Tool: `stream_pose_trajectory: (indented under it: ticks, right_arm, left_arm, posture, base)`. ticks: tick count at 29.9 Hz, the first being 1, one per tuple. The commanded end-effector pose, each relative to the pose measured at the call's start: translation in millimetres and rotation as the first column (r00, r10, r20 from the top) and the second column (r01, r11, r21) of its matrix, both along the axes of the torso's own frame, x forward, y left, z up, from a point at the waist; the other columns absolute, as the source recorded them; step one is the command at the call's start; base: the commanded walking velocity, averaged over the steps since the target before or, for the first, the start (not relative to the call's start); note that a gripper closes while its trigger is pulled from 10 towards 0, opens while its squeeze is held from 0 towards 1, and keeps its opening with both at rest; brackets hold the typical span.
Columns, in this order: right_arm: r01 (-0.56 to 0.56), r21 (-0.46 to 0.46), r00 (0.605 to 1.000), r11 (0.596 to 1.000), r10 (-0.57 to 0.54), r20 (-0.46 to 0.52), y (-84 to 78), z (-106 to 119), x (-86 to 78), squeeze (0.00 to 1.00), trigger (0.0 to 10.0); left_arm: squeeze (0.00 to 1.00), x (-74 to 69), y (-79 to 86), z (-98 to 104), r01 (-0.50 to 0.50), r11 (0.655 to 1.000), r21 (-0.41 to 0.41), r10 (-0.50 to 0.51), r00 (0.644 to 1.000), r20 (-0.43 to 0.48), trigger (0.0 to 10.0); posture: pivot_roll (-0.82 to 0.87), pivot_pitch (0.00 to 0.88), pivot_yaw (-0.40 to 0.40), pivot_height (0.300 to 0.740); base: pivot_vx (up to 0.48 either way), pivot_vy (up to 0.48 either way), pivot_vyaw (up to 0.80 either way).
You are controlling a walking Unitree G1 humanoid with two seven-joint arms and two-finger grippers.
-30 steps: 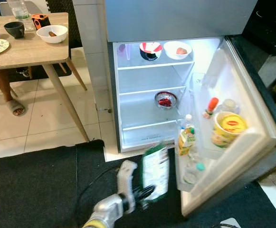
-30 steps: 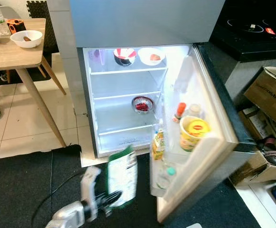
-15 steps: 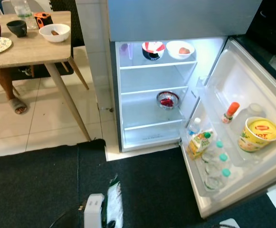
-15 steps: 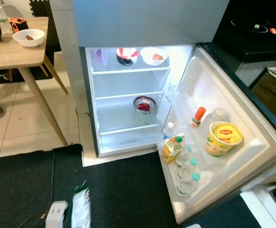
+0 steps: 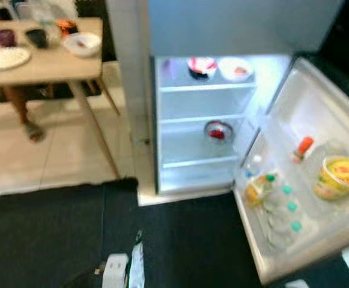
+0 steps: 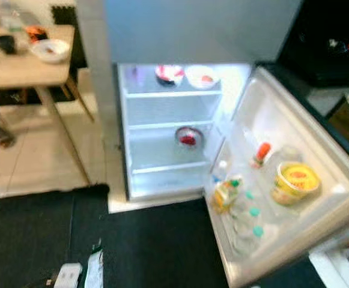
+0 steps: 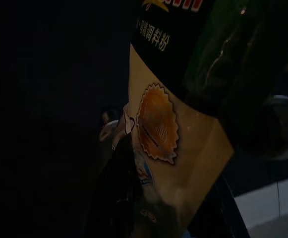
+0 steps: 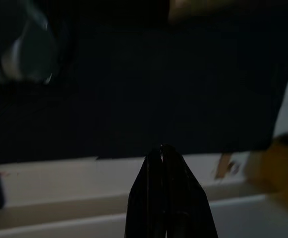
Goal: Restocking fridge
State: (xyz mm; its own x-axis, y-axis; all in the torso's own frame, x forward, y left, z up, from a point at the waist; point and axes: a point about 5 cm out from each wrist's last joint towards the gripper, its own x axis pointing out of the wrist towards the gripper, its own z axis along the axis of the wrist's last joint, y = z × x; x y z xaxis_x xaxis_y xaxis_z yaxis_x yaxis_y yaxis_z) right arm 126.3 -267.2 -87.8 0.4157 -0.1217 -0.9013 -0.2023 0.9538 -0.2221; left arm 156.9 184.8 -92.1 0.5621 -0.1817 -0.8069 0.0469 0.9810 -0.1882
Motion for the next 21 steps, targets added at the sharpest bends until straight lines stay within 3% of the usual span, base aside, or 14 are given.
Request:
stream_pose_trajectory:
  ticks: [1,7,14,21]
  right_arm:
    - [-0.001,0.0,1.0,1.0,0.001,-0.007,-1.6,-0.2,-2.5,0.0,10.0]
    - [-0.003,-0.032,1.0,0.999,0.003,0.007,-2.6,1.1,1.3,0.0,10.0]
    - [0.022,-0.035,1.0,0.999,-0.022,-0.003,-1.4,-0.4,-1.0,0.0,10.0]
    - [0.053,-0.005,0.998,0.999,-0.053,-0.021,0.3,-2.7,-6.2,0.0,10.0]
  left_arm:
    - [0.0,-9.0,-6.1,-4.8,0.021,1.0,0.0,-0.021,0.999,-0.045,10.0]
    - [0.0,-5.7,-9.0,-4.0,0.029,1.0,0.005,-0.029,0.999,-0.04,10.0]
    - [0.0,-7.3,-9.7,-4.8,0.027,1.0,0.002,-0.026,0.999,-0.045,10.0]
    - [0.0,-9.7,-9.1,-5.7,0.013,1.0,0.002,-0.012,0.999,-0.053,10.0]
  posture:
    - [-0.09,0.09,-0.051,0.74]
    - [-0.09,0.086,-0.048,0.74]
    - [-0.1,0.09,-0.044,0.74]
    - [-0.11,0.098,-0.041,0.74]
  base:
    - [0.0,0.0,0.67]
    - [0.0,0.0,0.68]
    - [0.0,0.0,0.0]
    - [0.0,0.0,-0.8]
